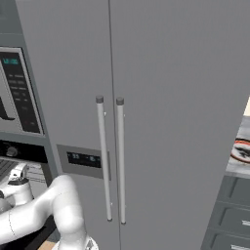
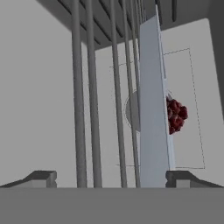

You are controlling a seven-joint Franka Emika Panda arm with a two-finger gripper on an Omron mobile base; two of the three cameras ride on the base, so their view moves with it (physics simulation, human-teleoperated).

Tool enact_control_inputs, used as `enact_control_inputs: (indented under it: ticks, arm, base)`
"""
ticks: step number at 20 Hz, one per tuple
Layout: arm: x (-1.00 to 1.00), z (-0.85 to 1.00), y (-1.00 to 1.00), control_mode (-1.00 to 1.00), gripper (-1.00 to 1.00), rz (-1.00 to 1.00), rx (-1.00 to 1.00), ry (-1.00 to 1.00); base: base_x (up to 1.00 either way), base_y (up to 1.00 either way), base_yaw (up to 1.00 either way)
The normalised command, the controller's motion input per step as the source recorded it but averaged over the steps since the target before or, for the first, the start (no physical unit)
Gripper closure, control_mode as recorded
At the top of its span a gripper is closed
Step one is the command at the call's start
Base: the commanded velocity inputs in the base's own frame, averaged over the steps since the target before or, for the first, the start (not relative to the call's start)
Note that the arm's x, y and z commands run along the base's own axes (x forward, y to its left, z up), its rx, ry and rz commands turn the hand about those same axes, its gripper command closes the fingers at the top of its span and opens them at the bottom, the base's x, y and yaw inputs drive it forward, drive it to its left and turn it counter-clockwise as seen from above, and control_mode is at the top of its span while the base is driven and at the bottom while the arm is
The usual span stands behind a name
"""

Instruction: Take the baked cake out of the oven and place it on the plate for cooling. Then close the oven door.

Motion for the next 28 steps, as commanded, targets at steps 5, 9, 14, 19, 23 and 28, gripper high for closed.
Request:
enact_control_inputs:
  ticks: [5,9,14,19,23,28]
  arm:
    - [0.18,-0.13,0.34,-1.0,-1.0,0.01,0.0,0.0]
    - [0.15,-0.13,0.35,-1.0,1.0,0.0,0.0,0.0]
    - [0.0,-0.15,0.24,-1.0,1.0,0.0,0.0,0.0]
    - [-0.19,-0.04,0.3,-1.0,1.0,0.01,0.0,0.0]
    - [-0.57,-0.08,0.28,-1.0,1.0,0.03,0.0,0.0]
    - [-0.71,-0.23,0.33,-1.0,1.0,0.02,0.0,0.01]
  base:
    - [0.0,0.0,0.0]
    - [0.0,0.0,0.0]
    - [0.0,0.0,0.0]
    - [0.0,0.0,0.0]
    - [0.0,0.0,0.0]
    - [0.0,0.0,0.0]
